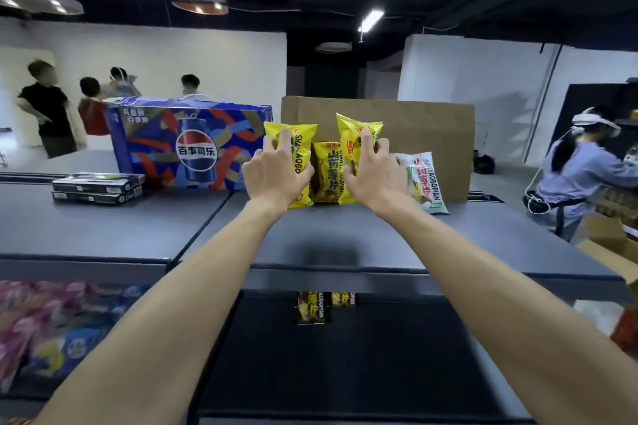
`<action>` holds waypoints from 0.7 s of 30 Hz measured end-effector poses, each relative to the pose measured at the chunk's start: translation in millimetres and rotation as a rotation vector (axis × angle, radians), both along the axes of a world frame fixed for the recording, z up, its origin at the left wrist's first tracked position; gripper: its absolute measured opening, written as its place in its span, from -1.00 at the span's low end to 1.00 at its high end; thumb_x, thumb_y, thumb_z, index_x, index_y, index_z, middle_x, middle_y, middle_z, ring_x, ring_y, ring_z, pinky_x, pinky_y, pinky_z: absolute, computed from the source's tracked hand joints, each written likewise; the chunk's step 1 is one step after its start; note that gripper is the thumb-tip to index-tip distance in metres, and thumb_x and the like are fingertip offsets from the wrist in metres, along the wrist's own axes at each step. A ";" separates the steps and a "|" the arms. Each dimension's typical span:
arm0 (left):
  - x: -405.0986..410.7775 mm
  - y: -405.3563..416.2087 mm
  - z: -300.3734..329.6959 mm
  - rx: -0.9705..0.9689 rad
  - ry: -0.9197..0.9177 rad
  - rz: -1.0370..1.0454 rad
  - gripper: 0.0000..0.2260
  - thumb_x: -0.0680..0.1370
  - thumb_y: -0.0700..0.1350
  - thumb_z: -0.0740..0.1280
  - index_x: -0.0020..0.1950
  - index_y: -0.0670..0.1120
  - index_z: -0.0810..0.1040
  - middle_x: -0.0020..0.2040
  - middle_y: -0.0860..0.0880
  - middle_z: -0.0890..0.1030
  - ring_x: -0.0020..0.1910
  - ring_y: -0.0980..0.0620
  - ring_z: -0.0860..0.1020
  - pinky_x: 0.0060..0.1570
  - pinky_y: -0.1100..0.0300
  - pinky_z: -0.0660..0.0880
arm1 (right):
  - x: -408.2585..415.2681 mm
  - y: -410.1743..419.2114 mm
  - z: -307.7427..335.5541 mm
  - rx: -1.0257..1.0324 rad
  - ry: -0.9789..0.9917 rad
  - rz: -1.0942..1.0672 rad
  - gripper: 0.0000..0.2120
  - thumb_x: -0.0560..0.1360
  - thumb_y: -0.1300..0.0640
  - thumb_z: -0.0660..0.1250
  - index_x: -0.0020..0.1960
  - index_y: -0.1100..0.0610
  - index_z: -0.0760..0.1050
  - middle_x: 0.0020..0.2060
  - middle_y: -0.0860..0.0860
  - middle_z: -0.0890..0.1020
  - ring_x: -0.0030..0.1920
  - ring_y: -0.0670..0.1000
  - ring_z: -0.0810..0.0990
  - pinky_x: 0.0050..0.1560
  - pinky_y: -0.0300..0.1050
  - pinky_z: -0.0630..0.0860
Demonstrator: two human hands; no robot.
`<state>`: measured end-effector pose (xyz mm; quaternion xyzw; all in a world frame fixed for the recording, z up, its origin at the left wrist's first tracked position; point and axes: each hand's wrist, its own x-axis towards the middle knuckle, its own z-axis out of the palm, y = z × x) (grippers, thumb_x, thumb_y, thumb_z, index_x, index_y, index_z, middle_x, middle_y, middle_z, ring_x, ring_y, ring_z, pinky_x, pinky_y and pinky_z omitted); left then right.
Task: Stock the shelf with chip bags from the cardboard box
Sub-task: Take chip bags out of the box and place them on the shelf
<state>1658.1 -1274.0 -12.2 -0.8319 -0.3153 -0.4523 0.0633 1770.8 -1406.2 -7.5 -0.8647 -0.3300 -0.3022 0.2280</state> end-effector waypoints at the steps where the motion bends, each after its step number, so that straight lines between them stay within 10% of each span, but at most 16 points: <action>1: 7.5 5.0 -2.7 -0.008 -0.002 0.012 -0.46 0.49 0.25 0.28 0.34 -0.04 0.35 0.07 -0.12 0.53 -0.12 -0.18 0.59 -0.32 0.10 0.33 | 7.3 7.1 -1.9 0.003 0.006 0.009 -0.27 0.53 -0.10 0.25 0.56 0.05 -0.03 0.29 0.17 0.34 0.12 0.23 0.49 -0.18 -0.01 0.37; 14: 67.7 61.4 -31.3 -0.039 0.082 0.029 -0.45 0.55 0.22 0.20 0.42 -0.03 0.18 0.21 -0.18 0.36 -0.04 -0.12 0.51 -0.39 0.11 0.29 | 45.2 92.5 -58.3 0.057 -0.020 0.077 -0.28 0.56 -0.13 0.18 0.59 0.03 -0.06 0.44 0.18 0.10 0.16 0.24 0.39 -0.30 0.02 0.52; 21: 75.1 79.6 -65.3 -0.008 0.106 -0.011 -0.44 0.61 0.23 -0.03 0.53 -0.02 0.08 0.29 -0.24 0.34 -0.13 -0.18 0.51 -0.41 0.06 0.30 | 47.2 103.9 -72.6 0.141 0.086 0.074 -0.33 0.58 -0.20 0.05 0.59 -0.12 -0.17 0.55 0.20 -0.04 0.24 0.28 0.34 0.14 0.17 0.41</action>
